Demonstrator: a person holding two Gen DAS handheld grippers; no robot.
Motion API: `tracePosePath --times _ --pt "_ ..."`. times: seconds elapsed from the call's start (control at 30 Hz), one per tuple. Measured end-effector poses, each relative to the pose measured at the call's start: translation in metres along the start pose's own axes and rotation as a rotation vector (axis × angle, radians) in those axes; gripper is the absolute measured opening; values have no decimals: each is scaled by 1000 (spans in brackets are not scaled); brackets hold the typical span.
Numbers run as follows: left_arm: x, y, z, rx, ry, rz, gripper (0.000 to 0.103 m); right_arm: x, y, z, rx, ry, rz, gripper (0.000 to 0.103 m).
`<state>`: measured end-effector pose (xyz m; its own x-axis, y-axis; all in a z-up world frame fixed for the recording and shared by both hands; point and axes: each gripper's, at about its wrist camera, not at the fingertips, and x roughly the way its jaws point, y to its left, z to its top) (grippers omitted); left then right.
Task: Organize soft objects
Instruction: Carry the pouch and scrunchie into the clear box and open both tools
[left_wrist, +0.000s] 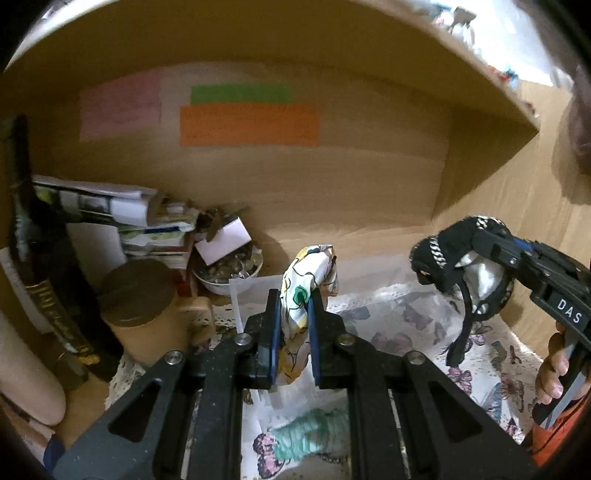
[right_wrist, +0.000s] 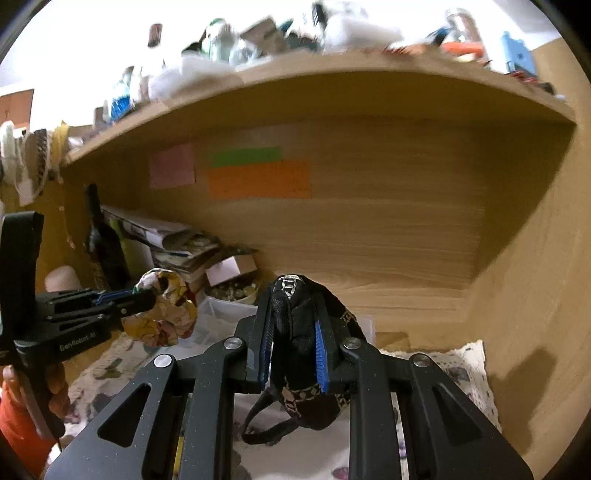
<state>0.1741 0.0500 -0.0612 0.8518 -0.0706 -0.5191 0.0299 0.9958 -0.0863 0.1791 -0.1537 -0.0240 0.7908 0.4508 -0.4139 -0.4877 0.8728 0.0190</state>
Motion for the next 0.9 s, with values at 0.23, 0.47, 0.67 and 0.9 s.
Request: tracePosePath --times 0.23,0.47,0.67,0.9 --pt "48 -3 -1 23 104 31 13 56 -2 -2 -39 107 -49 18" --pt "84 -4 -12 40 194 44 13 104 -3 -18 -64 241 -68 18" --pt "92 -7 -18 50 235 32 13 123 3 -34 -93 331 -59 18" --pt "78 -7 -20 32 234 9 46 114 9 -41 -103 372 -15 28"
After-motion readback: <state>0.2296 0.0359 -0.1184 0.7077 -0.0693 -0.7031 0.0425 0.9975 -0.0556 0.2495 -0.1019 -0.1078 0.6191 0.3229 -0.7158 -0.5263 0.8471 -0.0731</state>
